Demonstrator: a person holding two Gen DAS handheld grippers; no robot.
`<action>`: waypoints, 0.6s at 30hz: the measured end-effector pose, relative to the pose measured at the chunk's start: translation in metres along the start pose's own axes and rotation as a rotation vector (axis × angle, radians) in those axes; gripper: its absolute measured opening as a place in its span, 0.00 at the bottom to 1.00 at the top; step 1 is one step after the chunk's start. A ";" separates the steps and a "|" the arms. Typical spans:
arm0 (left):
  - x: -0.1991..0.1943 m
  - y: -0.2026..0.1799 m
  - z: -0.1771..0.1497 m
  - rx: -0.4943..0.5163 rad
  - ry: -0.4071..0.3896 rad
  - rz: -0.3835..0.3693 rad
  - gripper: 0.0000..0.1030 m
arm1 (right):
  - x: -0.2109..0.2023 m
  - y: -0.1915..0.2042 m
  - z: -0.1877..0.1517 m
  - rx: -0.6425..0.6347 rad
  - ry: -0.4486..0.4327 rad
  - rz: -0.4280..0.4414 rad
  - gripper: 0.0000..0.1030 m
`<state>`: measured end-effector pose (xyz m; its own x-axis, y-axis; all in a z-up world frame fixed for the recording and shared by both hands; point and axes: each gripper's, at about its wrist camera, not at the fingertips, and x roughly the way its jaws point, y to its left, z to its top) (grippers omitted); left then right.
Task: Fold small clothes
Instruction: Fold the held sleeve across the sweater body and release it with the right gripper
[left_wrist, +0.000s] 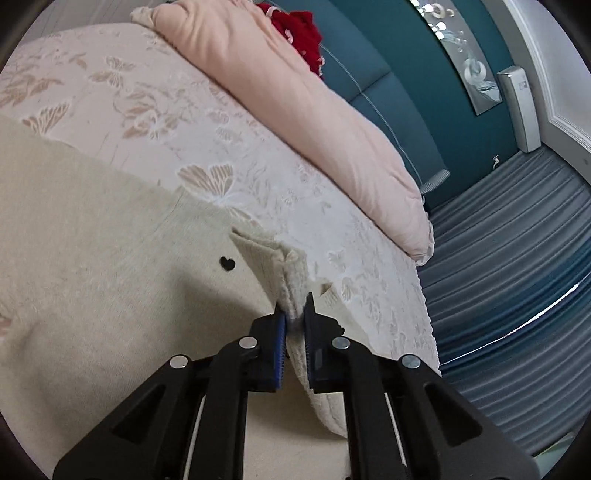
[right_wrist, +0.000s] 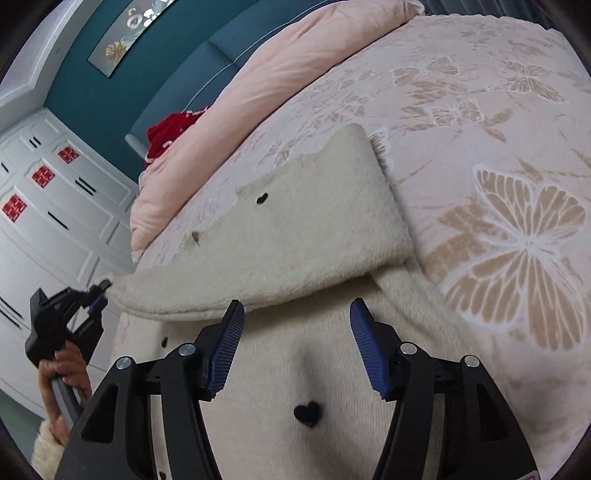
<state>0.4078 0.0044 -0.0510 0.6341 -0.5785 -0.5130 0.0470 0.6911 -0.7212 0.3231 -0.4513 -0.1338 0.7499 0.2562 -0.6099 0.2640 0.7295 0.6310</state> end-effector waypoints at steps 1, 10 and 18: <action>0.001 0.003 0.000 0.016 -0.007 0.020 0.07 | 0.007 -0.007 0.004 0.036 0.007 -0.001 0.60; 0.037 0.086 -0.051 -0.013 0.083 0.195 0.10 | -0.003 -0.061 0.025 0.195 -0.089 -0.094 0.05; 0.035 0.091 -0.060 0.021 0.007 0.159 0.11 | -0.019 0.000 0.028 -0.045 -0.126 -0.222 0.09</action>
<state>0.3883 0.0209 -0.1627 0.6292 -0.4645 -0.6231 -0.0369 0.7829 -0.6210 0.3262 -0.4740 -0.1087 0.7469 0.0077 -0.6648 0.4056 0.7871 0.4648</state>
